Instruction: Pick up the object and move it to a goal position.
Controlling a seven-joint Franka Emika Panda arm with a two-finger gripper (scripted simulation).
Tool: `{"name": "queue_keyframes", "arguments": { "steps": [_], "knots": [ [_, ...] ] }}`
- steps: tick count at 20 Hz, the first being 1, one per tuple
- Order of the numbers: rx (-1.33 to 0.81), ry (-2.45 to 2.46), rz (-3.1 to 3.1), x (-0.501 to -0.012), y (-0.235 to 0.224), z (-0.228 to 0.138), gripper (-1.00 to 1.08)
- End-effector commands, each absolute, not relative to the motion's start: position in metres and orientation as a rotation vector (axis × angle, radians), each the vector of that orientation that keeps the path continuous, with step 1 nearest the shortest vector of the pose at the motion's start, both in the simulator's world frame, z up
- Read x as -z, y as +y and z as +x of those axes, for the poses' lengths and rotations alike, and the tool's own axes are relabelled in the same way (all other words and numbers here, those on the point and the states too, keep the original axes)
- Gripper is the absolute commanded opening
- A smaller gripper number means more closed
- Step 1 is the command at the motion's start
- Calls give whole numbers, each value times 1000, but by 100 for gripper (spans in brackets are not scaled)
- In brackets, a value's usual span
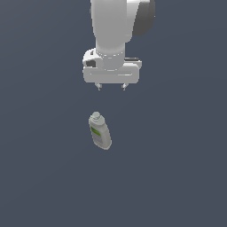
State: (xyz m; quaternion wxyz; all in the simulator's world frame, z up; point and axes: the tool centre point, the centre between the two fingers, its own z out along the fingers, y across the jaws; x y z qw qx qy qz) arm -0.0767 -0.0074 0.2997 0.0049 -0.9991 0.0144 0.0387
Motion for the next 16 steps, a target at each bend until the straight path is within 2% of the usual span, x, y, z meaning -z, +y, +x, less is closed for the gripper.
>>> {"name": "queue_keyframes", "arguments": {
  "steps": [1, 16],
  "knots": [
    [-121, 45, -3129, -300, -7, -77, 100],
    [-30, -57, -3134, -320, 10, -66, 100]
  ]
}}
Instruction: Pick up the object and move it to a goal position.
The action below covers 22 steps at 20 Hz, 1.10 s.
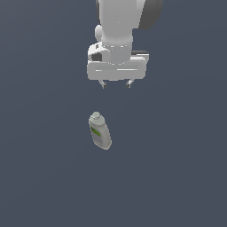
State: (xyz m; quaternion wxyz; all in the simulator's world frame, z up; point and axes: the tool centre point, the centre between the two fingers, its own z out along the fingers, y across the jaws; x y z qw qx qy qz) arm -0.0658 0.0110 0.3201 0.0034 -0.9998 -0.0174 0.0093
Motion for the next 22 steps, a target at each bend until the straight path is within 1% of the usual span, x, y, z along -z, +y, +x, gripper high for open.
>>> {"name": "queue_keyframes", "arguments": {
  "steps": [1, 11, 22],
  "knots": [
    [-31, -62, -3134, -319, 10, -65, 100],
    [-26, -217, -3127, -317, 4, -56, 100],
    [-18, -572, -3083, -310, -11, -34, 100]
  ]
}}
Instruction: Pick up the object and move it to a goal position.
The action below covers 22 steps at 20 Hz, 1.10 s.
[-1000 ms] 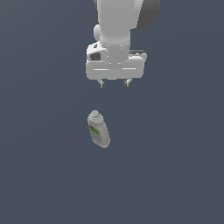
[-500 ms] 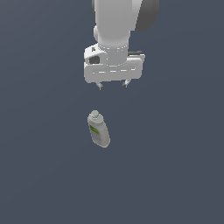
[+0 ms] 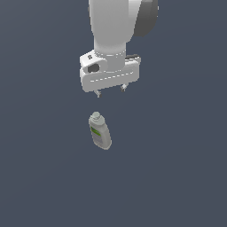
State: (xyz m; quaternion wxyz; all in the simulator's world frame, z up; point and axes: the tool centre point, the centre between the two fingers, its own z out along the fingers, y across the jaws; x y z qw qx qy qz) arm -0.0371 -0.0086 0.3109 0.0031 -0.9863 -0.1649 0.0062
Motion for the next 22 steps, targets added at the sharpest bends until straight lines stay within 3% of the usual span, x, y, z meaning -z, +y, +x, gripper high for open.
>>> {"name": "queue_keyframes", "arguments": {
  "steps": [1, 22],
  "knots": [
    [-18, -608, -3076, -309, -13, -32, 100],
    [-4, -1320, -2849, -289, -48, 10, 100]
  ]
}}
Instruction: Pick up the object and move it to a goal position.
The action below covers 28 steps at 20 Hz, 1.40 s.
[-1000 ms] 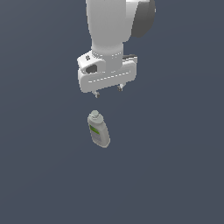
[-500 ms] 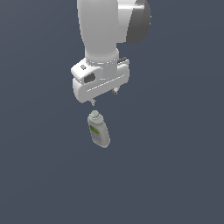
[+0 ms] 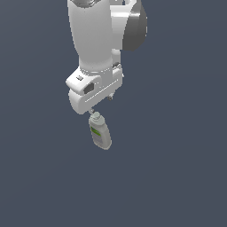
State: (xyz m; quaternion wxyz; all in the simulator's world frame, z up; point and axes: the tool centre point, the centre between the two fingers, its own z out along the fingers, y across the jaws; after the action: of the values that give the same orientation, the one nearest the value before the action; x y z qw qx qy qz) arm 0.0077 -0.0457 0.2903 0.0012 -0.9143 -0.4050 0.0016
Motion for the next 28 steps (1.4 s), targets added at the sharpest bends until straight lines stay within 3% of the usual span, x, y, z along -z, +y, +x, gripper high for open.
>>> {"name": "queue_keyframes", "arguments": {
  "steps": [1, 20, 28],
  "knots": [
    [-3, -1347, -2836, -288, -50, 12, 100],
    [0, -1550, -2732, -279, -62, 24, 100],
    [0, -1554, -2730, -249, -62, 23, 100]
  ]
}}
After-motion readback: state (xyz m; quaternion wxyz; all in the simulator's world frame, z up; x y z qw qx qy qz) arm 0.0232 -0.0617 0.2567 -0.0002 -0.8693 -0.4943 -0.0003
